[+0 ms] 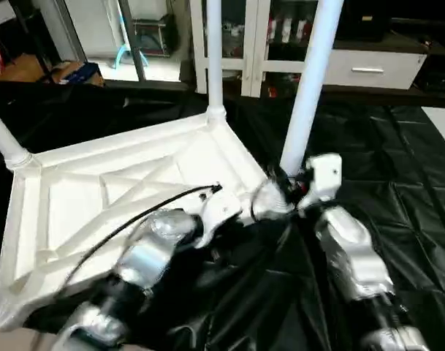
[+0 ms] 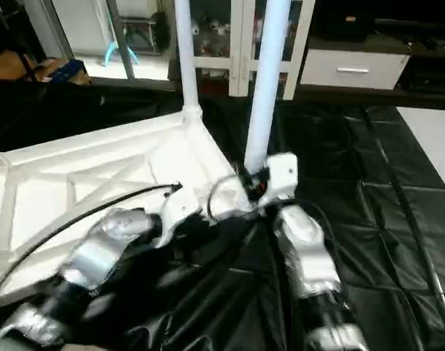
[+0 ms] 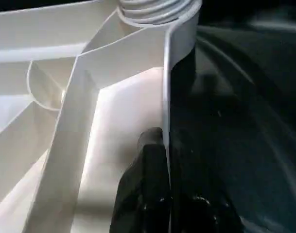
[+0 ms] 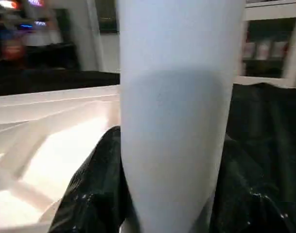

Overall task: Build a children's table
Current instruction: Insert table leg to table base

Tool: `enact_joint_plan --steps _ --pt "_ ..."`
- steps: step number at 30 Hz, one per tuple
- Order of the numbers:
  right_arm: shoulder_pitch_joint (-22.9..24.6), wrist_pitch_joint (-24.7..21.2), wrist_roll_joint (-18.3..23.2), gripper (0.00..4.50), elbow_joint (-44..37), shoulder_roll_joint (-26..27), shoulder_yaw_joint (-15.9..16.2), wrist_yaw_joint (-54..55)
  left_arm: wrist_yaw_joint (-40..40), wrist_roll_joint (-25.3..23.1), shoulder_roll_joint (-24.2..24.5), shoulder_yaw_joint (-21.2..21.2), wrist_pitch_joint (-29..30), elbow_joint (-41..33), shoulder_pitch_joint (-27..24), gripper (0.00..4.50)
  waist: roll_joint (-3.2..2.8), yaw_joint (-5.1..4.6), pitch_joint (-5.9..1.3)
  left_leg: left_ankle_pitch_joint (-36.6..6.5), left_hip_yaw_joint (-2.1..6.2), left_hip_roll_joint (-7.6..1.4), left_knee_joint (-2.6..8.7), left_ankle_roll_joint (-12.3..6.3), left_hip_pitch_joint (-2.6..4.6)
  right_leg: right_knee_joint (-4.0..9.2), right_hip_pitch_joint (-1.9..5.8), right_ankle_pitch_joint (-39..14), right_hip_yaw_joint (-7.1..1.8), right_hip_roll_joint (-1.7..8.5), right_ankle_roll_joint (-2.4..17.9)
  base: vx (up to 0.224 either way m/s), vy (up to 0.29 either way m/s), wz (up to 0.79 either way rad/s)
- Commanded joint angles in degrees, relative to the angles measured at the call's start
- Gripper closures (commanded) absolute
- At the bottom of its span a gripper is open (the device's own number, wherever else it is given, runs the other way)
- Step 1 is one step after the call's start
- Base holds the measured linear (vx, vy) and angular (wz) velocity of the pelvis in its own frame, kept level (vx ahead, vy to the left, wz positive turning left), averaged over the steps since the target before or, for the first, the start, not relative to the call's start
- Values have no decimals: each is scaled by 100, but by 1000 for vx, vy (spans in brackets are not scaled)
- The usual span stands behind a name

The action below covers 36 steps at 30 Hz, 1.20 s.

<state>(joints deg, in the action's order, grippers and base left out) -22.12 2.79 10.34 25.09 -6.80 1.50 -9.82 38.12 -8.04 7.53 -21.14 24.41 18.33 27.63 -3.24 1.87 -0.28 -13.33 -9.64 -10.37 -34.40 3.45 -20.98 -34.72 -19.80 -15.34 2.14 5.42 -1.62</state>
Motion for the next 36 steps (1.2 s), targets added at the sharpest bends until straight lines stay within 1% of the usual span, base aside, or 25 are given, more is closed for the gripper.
enact_joint_plan --steps 1,2,4,6,8,9,10,11,12,13,14,15,17,18,21,22,25,27,28,29,30,33,34,35,36 --pt "378 -178 -558 266 1150 -24 -151 982 -1330 69 -392 595 338 198 90 450 15 -63 -168 697 63 -186 332 -299 103 175 175 2614 -123 185 1319 0 0 0" --pt "321 9 -683 266 1221 42 -119 1241 -1645 105 -575 718 346 260 159 450 40 -13 -174 765 72 -171 317 -346 93 188 205 2559 -132 197 1382 0 0 0" --pt "292 145 -723 266 1222 110 -120 1360 -1747 108 -639 739 302 282 190 450 47 3 -193 891 81 -143 293 -499 59 174 236 2689 -124 197 1330 0 0 0" --pt "262 429 -677 266 1142 235 -179 1401 -1860 122 -678 796 177 333 237 450 37 11 -207 1057 89 -137 262 -729 50 157 223 2882 -112 198 1231 0 0 0" --pt "246 570 -599 266 1121 287 -243 1332 -1860 133 -678 827 122 352 252 450 41 15 -203 1088 88 -137 252 -840 47 155 213 2891 -104 198 1199 0 0 0" --pt "223 771 -411 266 1084 367 -349 1117 -1744 166 -635 829 -36 367 255 450 13 20 -213 1125 95 -149 247 -881 54 149 208 2845 -94 206 1202 0 0 0" --pt "223 771 -411 266 1084 367 -349 1117 -1744 166 -635 829 -36 367 255 450 17 18 -210 1102 92 -150 245 -911 55 155 197 2809 -93 209 1212 0 0 0" --pt "175 1029 -208 266 1068 444 -441 885 -1582 164 -589 829 -165 365 241 450 26 19 -213 1133 95 -156 240 -963 52 149 204 2791 -91 205 1227 0 0 0" --pt "147 1237 19 266 913 490 -505 563 -1336 172 -475 793 -282 330 192 450 -5 27 -226 1118 99 -168 232 -1031 56 145 193 2737 -83 223 1243 0 0 0" --pt "152 1292 130 266 725 474 -509 348 -1200 167 -361 771 -390 311 149 450 5 25 -240 1249 108 -168 216 -1101 48 125 207 2820 -82 214 1262 0 0 0" --pt "148 1312 193 266 632 444 -493 243 -1193 155 -287 775 -409 320 131 450 -12 29 -249 1354 111 -164 199 -1146 54 110 202 2909 -77 206 1276 0 0 0" --pt "142 1327 226 266 592 425 -482 193 -1204 149 -249 779 -406 329 124 450 -14 28 -266 1702 121 -167 160 -1205 65 69 193 3132 -69 191 1292 0 0 0" --pt "132 1328 232 266 599 340 -489 154 -1122 192 -116 754 -569 372 98 450 -19 23 -283 2204 133 -136 104 -1292 50 24 186 3412 -58 169 1276 0 0 0" --pt "141 1341 253 266 585 331 -483 85 -1084 203 -90 742 -600 367 89 450 -33 21 -304 2403 140 -125 75 -1279 46 -6 180 3545 -57 165 1247 0 0 0" --pt "204 1459 320 266 524 302 -464 -317 -882 283 35 678 -796 350 42 450 -39 19 -317 2523 128 -104 46 -1274 35 -29 163 3745 -48 149 1170 0 0 0" --pt "239 1464 399 266 470 310 -480 -520 -808 318 66 661 -850 340 23 450 -22 14 -307 2271 114 -107 62 -1261 13 -18 175 3646 -49 170 1159 0 0 0" --pt "324 1285 774 266 145 255 -537 -1067 -442 381 209 528 -1113 257 -64 450 -31 20 -310 2069 118 -131 68 -1288 11 -27 180 3653 -55 173 1156 0 0 0" --pt "356 691 1396 266 -257 148 -707 -1522 -141 389 370 403 -1219 169 -153 450 -25 25 -300 1921 119 -136 78 -1367 15 -23 187 3650 -56 161 1154 0 0 0" --pt "367 371 1664 266 -409 44 -780 -1758 -19 396 440 359 -1254 139 -193 450 -38 26 -303 1877 123 -143 76 -1391 5 -33 187 3655 -60 170 1145 0 0 0" --pt "374 170 1824 266 -498 -29 -823 -1907 56 401 484 332 -1277 122 -217 450 -53 9 -323 2125 143 -162 58 -1389 11 -75 182 3772 -41 152 1135 0 0 0" --pt "383 -9 1897 266 -521 -181 -831 -2085 151 409 542 287 -1323 119 -239 450 -77 17 -334 2251 149 -165 41 -1374 36 -80 163 3792 -33 145 1151 0 0 0" --pt "394 -119 1886 266 -499 -343 -802 -2258 232 420 601 231 -1368 130 -254 450 -66 29 -360 2797 125 -121 -21 -1289 60 -114 134 3995 -36 94 1184 0 0 0" --pt "402 -195 1839 266 -456 -461 -767 -2376 290 422 640 189 -1405 140 -259 450 -57 32 -355 2827 119 -109 -23 -1265 44 -117 138 4041 -41 99 1183 0 0 0" --pt "402 -205 1828 266 -442 -475 -762 -2397 306 423 646 180 -1410 140 -260 450 -24 46 -347 2602 93 -76 -20 -1185 -4 -120 162 4125 -60 110 1159 0 0 0" --pt "402 -260 1765 266 -370 -553 -739 -2514 396 432 678 131 -1436 143 -265 450 -21 52 -341 2470 89 -77 -9 -1155 -16 -113 165 4093 -61 123 1157 0 0 0"
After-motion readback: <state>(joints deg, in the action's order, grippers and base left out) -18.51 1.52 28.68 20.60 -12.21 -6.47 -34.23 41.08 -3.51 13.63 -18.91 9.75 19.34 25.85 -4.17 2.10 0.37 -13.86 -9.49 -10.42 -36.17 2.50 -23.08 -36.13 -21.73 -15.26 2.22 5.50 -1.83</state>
